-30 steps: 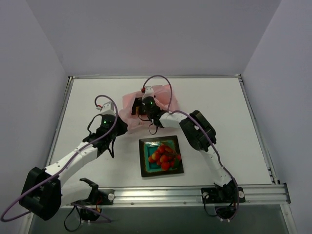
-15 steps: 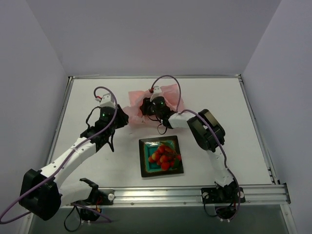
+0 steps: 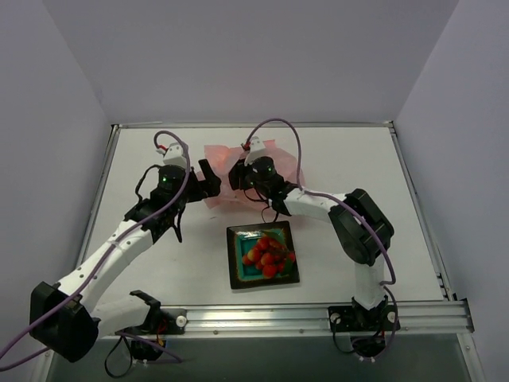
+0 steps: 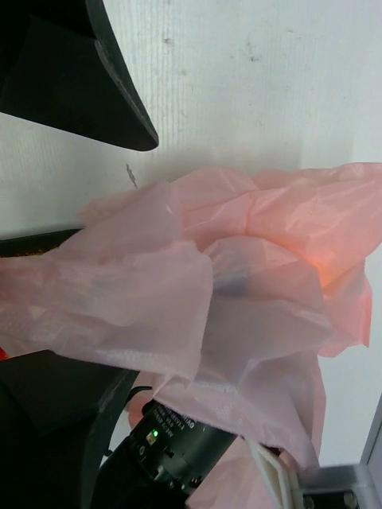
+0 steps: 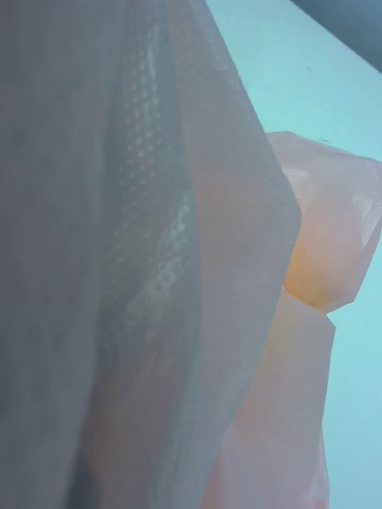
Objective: Take the fake fruits out of the plastic bag
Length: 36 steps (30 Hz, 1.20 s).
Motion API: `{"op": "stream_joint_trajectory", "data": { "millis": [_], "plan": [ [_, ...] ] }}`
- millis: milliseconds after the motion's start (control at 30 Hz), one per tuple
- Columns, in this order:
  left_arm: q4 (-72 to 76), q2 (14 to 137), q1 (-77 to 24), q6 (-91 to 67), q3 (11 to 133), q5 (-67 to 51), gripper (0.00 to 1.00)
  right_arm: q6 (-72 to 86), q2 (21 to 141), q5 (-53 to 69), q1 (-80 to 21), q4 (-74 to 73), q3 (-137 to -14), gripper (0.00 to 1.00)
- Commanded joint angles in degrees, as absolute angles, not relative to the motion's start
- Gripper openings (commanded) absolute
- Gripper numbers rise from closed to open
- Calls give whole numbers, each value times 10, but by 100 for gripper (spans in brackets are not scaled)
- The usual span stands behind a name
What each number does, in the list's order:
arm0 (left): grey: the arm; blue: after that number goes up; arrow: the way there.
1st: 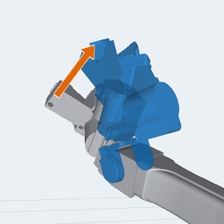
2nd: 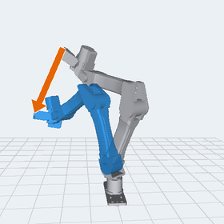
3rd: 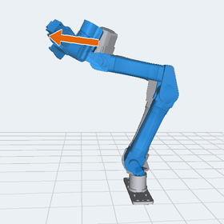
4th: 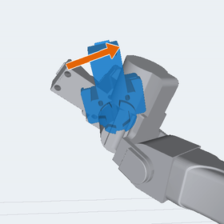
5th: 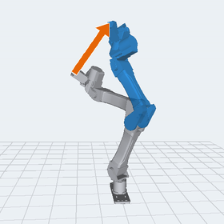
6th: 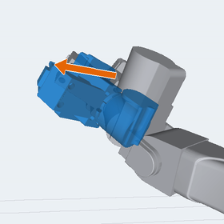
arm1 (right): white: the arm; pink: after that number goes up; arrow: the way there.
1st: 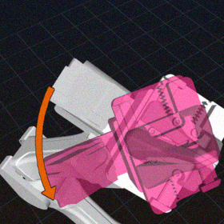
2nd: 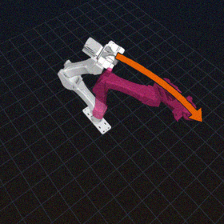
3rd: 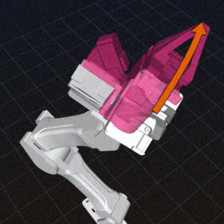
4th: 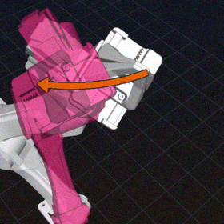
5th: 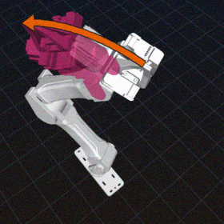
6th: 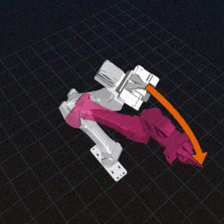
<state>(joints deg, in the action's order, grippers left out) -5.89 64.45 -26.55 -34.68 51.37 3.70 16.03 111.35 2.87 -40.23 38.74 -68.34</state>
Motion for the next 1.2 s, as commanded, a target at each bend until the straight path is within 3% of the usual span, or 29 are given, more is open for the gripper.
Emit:
{"op": "stream_joint_trajectory", "data": {
  "millis": [0, 233, 433, 733, 833, 933, 967, 1000, 1167],
  "plan": [
    [-97, 588, -267, -316, 548, 29, 94, 137, 1094, 9, -401, 382, -665, 10],
    [-176, 544, -265, -286, 619, 14, 94, 120, 1101, 18, -400, 382, -658, 9],
    [-227, 693, -265, -274, 692, -89, 94, 124, 1096, 21, -398, 383, -651, 9],
    [-231, 849, -267, -249, 765, -98, 98, 135, 1080, 31, -392, 383, -643, 9],
    [-230, 878, -269, -249, 766, -88, 82, 136, 1072, 30, -388, 382, -638, 9],
    [-223, 895, -270, -250, 768, -55, 38, 140, 1066, 30, -388, 383, -632, 9],
    [-221, 898, -269, -253, 768, -46, 15, 141, 1064, 31, -388, 384, -629, 9],
    [-215, 898, -270, -255, 768, -20, 5, 142, 1061, 33, -388, 385, -627, 9],
    [-168, 854, -270, -275, 737, 68, 2, 151, 1038, 39, -388, 387, -608, 9]
  ]
}}
